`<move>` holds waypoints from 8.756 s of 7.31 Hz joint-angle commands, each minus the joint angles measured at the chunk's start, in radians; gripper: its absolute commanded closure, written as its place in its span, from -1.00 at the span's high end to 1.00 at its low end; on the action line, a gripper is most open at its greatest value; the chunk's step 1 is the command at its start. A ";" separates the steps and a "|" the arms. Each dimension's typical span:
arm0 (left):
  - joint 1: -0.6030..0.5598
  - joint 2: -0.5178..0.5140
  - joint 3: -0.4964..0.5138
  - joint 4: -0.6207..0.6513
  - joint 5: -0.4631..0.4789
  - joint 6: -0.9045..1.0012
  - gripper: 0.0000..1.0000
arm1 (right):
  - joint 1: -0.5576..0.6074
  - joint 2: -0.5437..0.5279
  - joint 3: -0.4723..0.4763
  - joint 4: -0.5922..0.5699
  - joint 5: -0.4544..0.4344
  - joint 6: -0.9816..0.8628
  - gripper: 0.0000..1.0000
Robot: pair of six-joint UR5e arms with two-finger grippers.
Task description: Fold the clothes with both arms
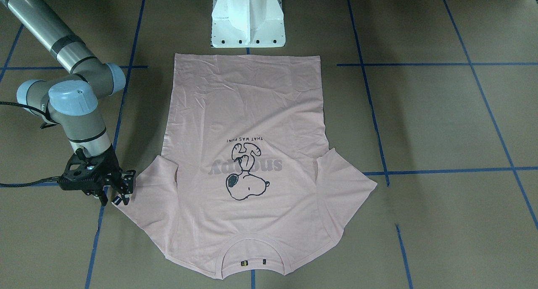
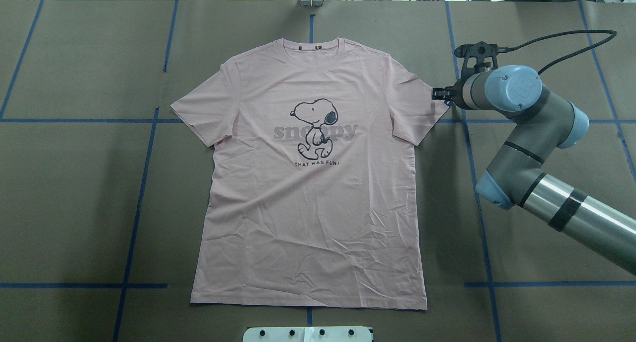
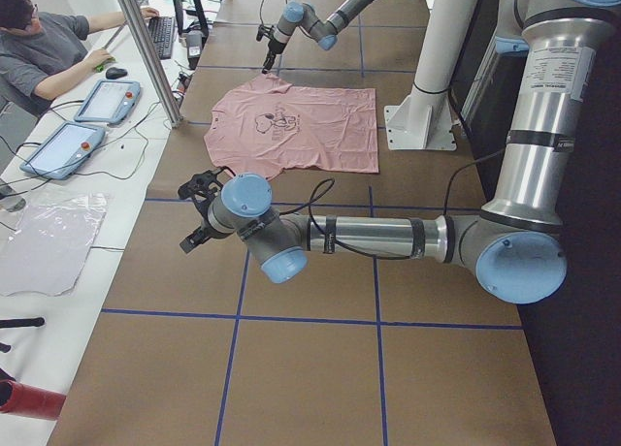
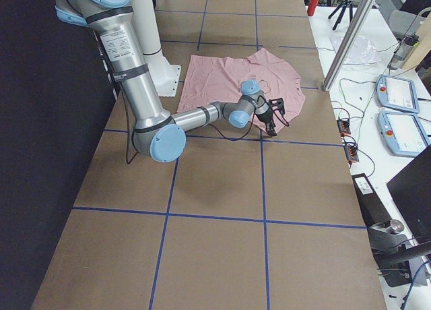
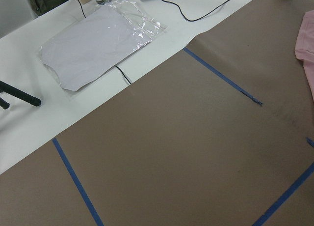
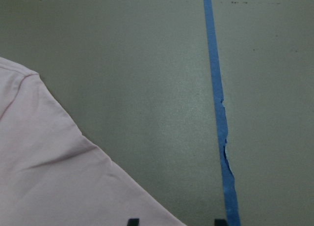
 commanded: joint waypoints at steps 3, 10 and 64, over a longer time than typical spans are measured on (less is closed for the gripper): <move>0.001 0.000 0.000 0.000 0.000 0.000 1.00 | -0.009 -0.001 -0.019 0.004 -0.007 0.006 0.13; 0.001 0.000 0.000 0.000 0.000 0.000 1.00 | -0.010 0.031 0.021 -0.062 -0.019 0.014 -1.00; 0.825 -0.424 -0.329 0.658 0.597 -0.948 1.00 | 0.345 -0.245 0.772 -0.711 0.603 -0.350 1.00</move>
